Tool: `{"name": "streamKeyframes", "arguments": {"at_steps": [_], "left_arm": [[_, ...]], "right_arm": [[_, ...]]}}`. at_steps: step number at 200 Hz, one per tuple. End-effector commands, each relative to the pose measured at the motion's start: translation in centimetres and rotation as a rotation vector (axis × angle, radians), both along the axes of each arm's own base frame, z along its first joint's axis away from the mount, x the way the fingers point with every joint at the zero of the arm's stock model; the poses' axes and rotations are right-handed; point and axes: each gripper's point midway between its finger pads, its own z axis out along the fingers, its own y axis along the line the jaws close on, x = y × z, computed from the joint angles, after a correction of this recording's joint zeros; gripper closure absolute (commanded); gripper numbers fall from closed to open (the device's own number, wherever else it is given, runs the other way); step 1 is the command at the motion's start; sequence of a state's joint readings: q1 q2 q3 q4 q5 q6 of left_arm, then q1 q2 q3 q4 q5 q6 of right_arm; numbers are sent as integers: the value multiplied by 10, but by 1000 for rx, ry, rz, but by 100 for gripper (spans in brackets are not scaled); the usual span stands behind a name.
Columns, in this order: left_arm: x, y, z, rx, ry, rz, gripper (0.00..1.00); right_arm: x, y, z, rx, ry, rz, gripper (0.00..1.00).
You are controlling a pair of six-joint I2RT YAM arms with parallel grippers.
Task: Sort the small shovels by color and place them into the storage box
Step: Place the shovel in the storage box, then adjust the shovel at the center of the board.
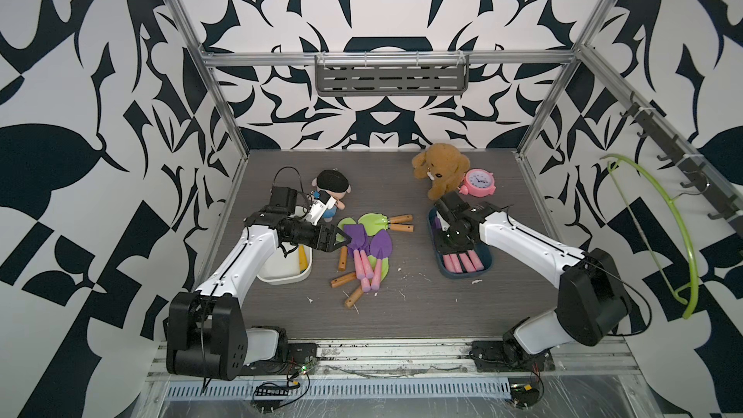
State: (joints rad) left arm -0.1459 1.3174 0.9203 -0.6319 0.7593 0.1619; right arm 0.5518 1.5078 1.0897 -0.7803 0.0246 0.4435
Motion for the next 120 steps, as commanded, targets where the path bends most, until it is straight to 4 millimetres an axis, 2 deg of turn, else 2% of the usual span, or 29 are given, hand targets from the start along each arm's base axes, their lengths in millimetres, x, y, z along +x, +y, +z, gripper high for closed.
{"name": "streamKeyframes", "arguments": {"at_steps": [1, 49, 73, 120], "left_arm": [[-6, 0, -4, -4, 16, -11, 8], [-8, 3, -4, 2, 1, -13, 8], [-8, 3, -5, 4, -2, -15, 8], [-9, 3, -7, 9, 3, -14, 7]], "right_arm": [[9, 17, 30, 22, -90, 7, 69], [-1, 59, 34, 54, -89, 89, 69], [-4, 78, 26, 76, -69, 124, 69], [-6, 100, 6, 68, -16, 165, 68]]}}
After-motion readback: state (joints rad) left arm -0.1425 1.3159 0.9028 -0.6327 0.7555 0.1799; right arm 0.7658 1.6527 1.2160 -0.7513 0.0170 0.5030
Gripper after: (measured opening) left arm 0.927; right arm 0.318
